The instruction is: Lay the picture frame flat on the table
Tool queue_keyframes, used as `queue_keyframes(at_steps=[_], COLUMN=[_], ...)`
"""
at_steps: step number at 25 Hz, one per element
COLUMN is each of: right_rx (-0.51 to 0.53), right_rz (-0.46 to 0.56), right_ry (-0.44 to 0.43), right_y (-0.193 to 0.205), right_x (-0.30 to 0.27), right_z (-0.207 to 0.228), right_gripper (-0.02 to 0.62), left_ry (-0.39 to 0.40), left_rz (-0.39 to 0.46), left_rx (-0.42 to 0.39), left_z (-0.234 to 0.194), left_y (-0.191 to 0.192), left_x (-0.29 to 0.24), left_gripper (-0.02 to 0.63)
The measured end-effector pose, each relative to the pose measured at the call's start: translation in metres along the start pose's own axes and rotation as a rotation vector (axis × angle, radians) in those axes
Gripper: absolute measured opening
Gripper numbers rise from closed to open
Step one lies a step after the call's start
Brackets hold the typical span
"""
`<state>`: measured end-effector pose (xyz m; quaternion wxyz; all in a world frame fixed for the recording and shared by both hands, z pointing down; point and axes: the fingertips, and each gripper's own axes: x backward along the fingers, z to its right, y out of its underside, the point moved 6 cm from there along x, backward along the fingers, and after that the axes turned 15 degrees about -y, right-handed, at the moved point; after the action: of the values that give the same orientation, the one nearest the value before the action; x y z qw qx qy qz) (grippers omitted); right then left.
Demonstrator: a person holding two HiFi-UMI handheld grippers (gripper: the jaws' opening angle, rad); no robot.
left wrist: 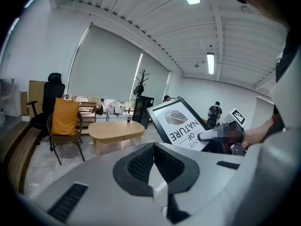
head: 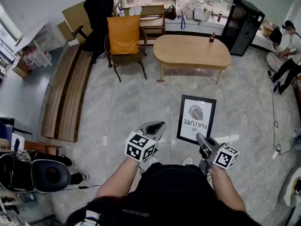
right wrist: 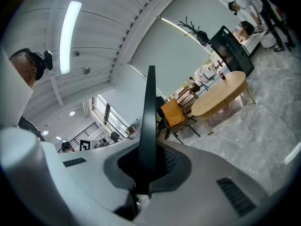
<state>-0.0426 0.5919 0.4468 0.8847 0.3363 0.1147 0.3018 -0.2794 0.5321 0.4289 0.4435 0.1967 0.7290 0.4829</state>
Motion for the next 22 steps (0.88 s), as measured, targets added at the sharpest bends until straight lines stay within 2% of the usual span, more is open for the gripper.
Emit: queue_keyframes(at_steps=[7,15,19,22], right_rx=[0.011,0.02,0.007,-0.017], right_rz=[0.02,0.034,0.028,0.01], right_ry=[0.022,0.028,0.018,-0.01], right_y=[0.011,0.022,0.019,0.013], right_x=[-0.013,-0.027,-0.033,-0.036], right_z=[-0.011,-0.025,-0.017,-0.004], right_gripper=[0.009,0.009,0.009,0.009], left_ry=[0.024,0.07,0.082,0.096], left_rz=[0.006,-0.026,-0.03,-0.04], left_rx=[-0.01,-0.031,-0.026,0.007], left_z=[-0.015,-0.027,-0.03,-0.029], left_y=[0.001,0.011,0.01,0.011], left_x=[0.011,0.018,0.01,-0.004], left_gripper=[0.006,0.006,0.006,0.006])
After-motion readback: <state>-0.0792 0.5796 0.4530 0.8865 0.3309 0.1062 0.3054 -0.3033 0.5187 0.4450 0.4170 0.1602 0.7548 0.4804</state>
